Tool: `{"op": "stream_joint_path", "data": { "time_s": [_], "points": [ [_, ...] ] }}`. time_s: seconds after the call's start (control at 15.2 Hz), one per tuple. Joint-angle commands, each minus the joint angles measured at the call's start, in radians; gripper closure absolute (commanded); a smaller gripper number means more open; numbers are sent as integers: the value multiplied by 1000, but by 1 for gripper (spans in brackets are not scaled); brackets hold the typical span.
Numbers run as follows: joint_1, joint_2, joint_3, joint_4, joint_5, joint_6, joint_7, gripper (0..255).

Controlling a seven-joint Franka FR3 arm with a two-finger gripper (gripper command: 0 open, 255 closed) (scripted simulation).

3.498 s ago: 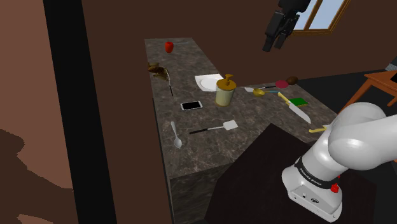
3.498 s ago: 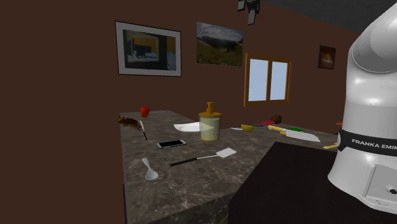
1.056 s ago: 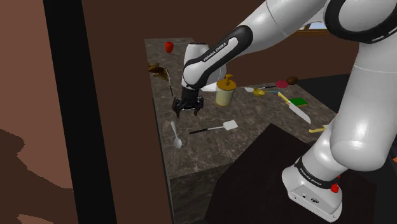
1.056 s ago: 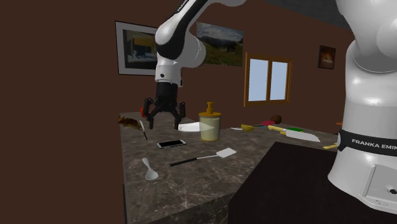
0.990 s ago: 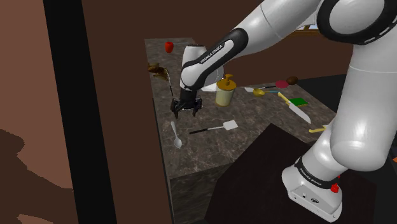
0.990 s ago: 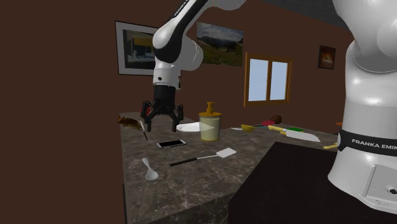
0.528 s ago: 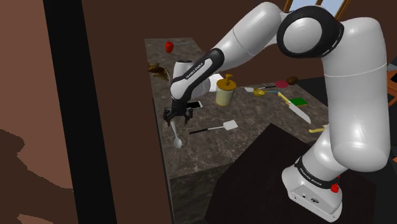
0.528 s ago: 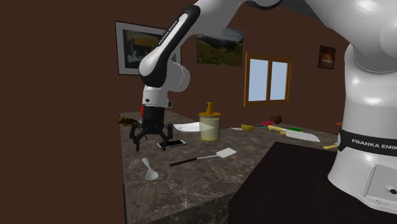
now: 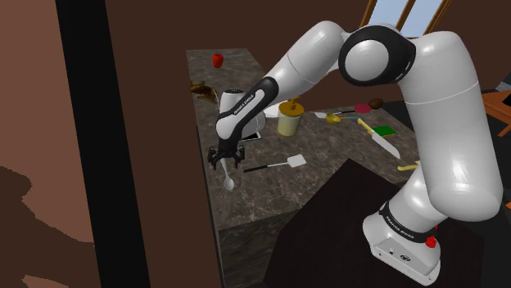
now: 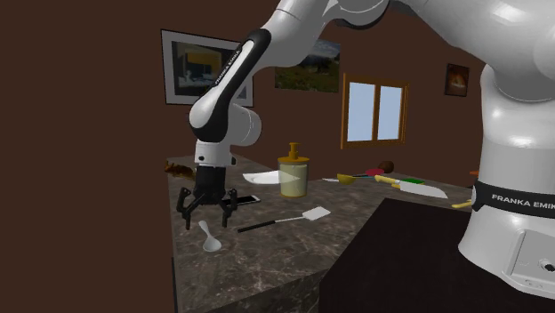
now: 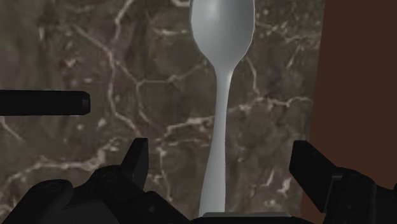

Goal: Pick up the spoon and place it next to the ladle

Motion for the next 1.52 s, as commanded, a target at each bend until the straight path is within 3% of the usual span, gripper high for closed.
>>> {"op": "stream_joint_path", "data": {
  "time_s": [0.0,0.4,0.46,0.99,1.45],
  "points": [
    [1,6,0,0,0,7,-1,0],
    [1,6,0,0,0,6,-1,0],
    [1,6,0,0,0,6,-1,255],
    [5,12,-1,13,-1,1,5,255],
    [0,-64,0,-22,-1,-40,10,255]
  ]
}}
